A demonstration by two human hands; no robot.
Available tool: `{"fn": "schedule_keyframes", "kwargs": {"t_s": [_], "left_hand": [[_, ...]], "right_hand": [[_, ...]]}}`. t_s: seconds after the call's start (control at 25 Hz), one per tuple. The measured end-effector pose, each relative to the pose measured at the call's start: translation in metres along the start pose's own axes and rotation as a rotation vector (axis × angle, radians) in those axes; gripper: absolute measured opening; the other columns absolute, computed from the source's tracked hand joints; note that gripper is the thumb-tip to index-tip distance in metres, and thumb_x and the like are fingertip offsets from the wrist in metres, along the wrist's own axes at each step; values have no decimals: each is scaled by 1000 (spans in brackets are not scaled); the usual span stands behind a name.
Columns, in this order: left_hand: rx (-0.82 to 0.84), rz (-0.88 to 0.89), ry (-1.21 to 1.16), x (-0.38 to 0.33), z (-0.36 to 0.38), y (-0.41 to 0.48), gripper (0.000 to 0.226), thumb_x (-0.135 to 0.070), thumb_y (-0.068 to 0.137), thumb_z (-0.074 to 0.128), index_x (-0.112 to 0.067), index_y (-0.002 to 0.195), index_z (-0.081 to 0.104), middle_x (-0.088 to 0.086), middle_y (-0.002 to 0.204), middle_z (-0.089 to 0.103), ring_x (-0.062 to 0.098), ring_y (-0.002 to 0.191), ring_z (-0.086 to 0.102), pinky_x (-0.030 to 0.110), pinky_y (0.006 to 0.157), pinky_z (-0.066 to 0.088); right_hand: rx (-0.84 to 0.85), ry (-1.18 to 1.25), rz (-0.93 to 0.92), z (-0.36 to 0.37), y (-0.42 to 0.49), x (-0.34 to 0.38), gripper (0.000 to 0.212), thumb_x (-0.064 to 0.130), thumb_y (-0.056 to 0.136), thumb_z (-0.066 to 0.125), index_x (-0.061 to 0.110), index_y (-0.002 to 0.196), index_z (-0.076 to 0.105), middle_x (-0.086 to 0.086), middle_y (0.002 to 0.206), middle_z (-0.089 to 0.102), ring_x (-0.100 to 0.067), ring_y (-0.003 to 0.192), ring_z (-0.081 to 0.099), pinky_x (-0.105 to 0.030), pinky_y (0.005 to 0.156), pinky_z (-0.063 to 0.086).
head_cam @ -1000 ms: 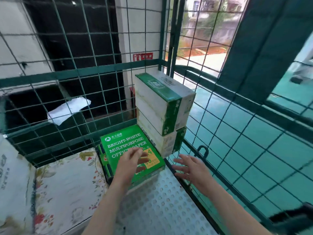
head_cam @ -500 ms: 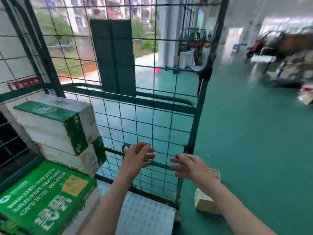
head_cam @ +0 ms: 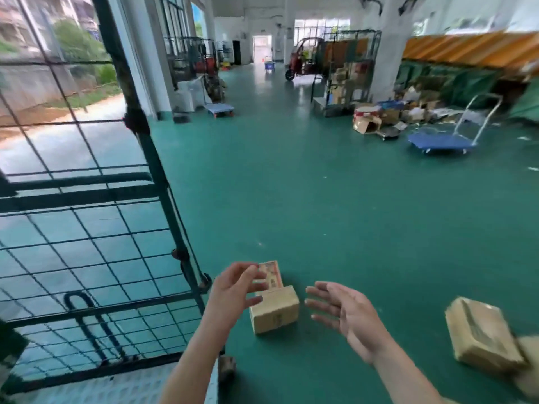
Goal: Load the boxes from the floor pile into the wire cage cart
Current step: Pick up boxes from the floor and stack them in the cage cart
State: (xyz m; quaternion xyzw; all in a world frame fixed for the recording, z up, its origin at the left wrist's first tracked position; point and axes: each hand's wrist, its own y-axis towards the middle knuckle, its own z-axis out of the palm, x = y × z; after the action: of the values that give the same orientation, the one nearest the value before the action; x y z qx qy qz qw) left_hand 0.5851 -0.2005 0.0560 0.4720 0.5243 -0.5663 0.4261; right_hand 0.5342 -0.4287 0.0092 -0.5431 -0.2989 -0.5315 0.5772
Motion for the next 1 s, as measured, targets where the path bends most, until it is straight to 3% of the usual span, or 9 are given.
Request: {"fn": "schedule_keyframes", "kwargs": {"t_s": [0.08,0.44,0.76,0.88,1.0], "left_hand": [[84,-39,22,11,59,-2,18,-18,103,56,-4,106,67,12,100,76,24,85,76,46,83,60],[477,-90,111,46,291,-47,15,-19,103,55,-10,102,67,5,94,77,22,84,74,40,77,58],[945,-122,236,72,459,-122,17,-18,104,52,-11,104,68,6,96,77,23,88,75,46,82,59],[1108,-143,290,84,510,-148,19,-19,105,51,-11,105,68,6,97,77,26,92,75,47,84,59],[1242,-174,348,97,544,-163,21,-20,106,50,-11,106,68,7,100,76,26,94,74,48,87,60]], "right_hand": [[-97,43,11,-61,-16,-5,31,21,105,47,-1,124,59,-14,115,74,-33,106,72,-46,86,58],[-470,109,-33,-264,-112,-5,27,22,104,51,6,122,64,-6,113,76,-24,105,73,-47,93,57],[-993,292,-8,-379,-258,-43,25,23,104,52,9,115,70,-7,111,76,-24,101,73,-51,99,54],[-1177,365,-18,-398,-308,-58,25,20,104,52,7,112,71,-8,109,77,-27,100,73,-49,92,54],[-1314,421,-21,-405,-331,-70,24,18,103,53,6,112,72,-8,110,77,-29,102,73,-52,98,54]]}}
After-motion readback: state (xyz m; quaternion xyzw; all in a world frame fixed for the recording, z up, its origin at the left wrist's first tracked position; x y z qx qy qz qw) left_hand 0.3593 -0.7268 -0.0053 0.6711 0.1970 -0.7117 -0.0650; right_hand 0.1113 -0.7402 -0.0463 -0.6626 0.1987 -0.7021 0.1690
